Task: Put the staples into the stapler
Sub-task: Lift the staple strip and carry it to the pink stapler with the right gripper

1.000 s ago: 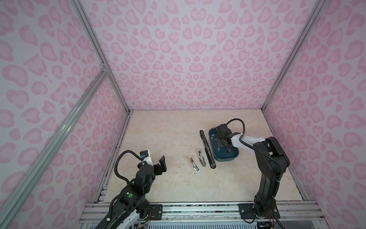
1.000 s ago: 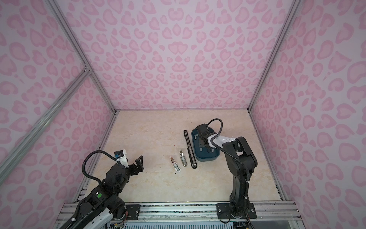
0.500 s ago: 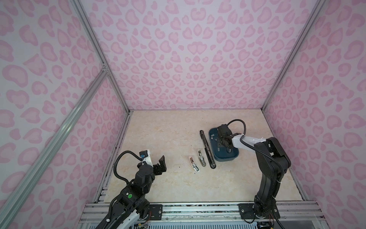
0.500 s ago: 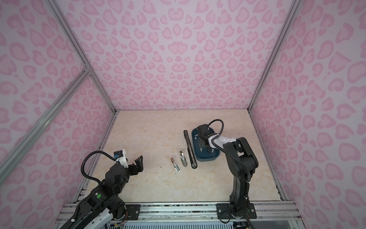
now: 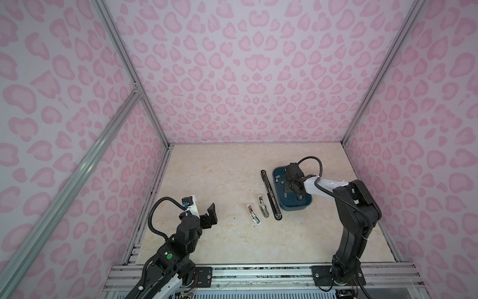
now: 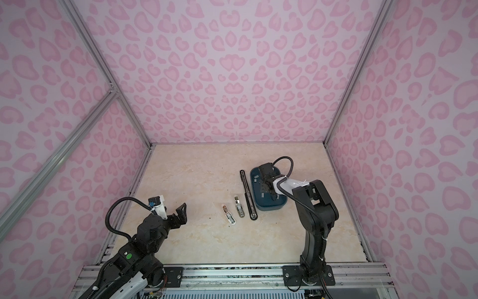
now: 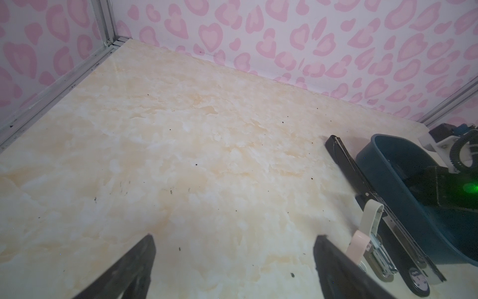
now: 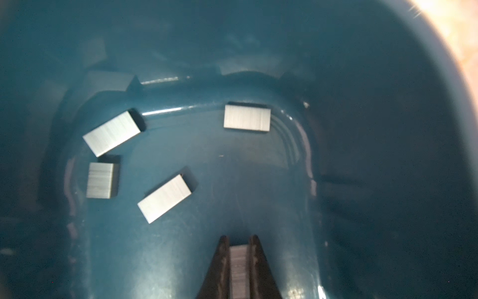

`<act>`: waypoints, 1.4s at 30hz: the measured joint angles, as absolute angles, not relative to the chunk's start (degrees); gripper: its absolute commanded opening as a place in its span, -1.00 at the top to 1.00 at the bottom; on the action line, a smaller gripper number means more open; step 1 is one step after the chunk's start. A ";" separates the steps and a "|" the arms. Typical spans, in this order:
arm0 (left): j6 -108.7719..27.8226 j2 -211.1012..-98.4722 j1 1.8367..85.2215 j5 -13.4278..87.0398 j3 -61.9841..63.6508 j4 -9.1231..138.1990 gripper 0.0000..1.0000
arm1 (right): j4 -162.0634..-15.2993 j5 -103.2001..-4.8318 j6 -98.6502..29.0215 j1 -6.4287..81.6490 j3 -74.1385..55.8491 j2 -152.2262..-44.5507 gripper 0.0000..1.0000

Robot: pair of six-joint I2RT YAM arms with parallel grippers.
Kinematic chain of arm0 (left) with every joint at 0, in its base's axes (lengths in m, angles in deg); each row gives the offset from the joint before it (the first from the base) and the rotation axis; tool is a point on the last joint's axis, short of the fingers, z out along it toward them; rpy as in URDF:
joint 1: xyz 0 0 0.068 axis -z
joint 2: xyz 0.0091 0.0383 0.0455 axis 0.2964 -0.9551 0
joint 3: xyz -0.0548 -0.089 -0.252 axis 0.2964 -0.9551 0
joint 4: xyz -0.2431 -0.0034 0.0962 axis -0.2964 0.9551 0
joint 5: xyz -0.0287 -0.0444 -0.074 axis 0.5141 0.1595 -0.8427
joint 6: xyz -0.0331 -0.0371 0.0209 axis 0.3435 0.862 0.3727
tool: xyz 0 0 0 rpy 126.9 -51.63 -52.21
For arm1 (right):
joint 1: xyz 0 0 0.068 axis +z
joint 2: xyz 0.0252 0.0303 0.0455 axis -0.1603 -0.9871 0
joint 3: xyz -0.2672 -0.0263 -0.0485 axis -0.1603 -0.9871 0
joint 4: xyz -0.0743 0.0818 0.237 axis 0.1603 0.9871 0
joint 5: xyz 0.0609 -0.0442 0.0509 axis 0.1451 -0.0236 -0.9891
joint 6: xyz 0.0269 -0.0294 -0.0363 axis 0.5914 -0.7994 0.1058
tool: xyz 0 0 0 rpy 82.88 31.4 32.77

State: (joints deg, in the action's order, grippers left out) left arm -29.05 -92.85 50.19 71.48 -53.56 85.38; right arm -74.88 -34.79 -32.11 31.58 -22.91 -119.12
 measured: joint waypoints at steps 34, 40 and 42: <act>-28.07 -99.34 50.19 67.78 -52.67 85.18 -0.93 | -75.34 -31.32 -30.27 66.15 -34.39 -96.87 0.80; -27.45 -98.23 50.19 68.13 -52.67 86.04 -0.92 | -82.36 -34.29 -30.93 67.88 -36.49 -99.86 0.81; -27.13 -98.14 50.19 68.26 -52.67 86.04 -0.93 | -84.87 -35.17 -31.15 68.56 -37.49 -100.65 0.83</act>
